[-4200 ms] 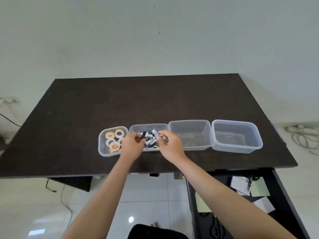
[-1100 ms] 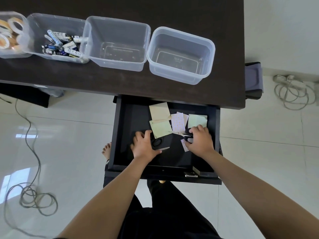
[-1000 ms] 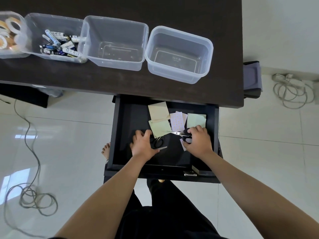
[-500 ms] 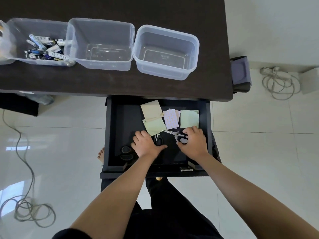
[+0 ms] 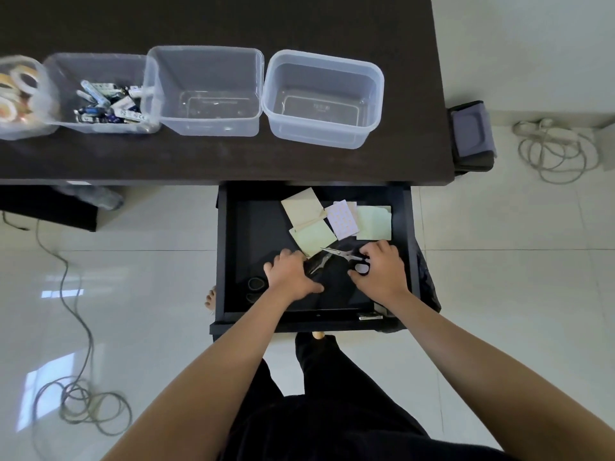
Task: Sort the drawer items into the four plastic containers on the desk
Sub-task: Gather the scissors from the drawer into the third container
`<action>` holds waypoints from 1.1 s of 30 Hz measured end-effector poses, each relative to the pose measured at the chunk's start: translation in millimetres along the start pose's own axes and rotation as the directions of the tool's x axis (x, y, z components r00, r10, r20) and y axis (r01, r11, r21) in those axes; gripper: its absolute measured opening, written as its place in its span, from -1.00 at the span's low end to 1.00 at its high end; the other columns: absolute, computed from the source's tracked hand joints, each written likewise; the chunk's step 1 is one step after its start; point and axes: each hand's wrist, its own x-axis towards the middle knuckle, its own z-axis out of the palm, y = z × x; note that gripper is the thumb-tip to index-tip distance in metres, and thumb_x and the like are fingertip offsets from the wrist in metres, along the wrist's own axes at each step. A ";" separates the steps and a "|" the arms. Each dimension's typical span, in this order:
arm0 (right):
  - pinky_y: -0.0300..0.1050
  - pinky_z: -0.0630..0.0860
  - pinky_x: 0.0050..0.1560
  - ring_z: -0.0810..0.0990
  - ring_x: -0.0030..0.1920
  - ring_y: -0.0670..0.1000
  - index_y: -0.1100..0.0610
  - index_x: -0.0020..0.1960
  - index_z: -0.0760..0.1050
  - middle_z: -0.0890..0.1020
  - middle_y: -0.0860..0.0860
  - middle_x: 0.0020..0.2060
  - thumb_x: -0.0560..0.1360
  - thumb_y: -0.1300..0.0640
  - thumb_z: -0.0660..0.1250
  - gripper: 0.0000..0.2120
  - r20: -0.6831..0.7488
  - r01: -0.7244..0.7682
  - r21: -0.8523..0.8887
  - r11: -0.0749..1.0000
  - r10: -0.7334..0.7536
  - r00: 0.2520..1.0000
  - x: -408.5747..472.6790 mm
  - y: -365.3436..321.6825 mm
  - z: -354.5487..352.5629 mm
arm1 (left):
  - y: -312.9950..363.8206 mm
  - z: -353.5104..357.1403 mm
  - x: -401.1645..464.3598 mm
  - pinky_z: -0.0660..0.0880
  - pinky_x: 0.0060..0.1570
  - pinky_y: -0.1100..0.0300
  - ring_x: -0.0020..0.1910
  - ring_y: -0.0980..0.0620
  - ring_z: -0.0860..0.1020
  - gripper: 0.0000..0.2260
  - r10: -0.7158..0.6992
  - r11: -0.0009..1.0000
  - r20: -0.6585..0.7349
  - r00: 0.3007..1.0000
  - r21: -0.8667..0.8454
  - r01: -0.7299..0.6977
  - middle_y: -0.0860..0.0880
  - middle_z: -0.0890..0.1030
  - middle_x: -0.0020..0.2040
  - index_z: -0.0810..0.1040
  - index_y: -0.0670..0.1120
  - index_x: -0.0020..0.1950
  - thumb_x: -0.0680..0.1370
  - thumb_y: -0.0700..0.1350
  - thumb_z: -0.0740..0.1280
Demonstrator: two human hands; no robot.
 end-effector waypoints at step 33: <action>-0.10 0.42 0.06 0.44 0.09 0.06 0.11 0.10 0.53 0.58 -0.03 0.05 0.30 0.02 0.52 -0.58 -0.064 0.063 0.166 0.984 -0.053 0.997 -8.4 -40.4 -9.7 | -57.1 -45.6 -35.0 0.49 -0.01 0.14 0.13 -0.02 0.33 -0.36 0.154 0.984 -0.166 0.974 -0.063 -0.166 0.02 0.46 0.12 0.38 -0.06 0.23 0.21 -0.07 0.53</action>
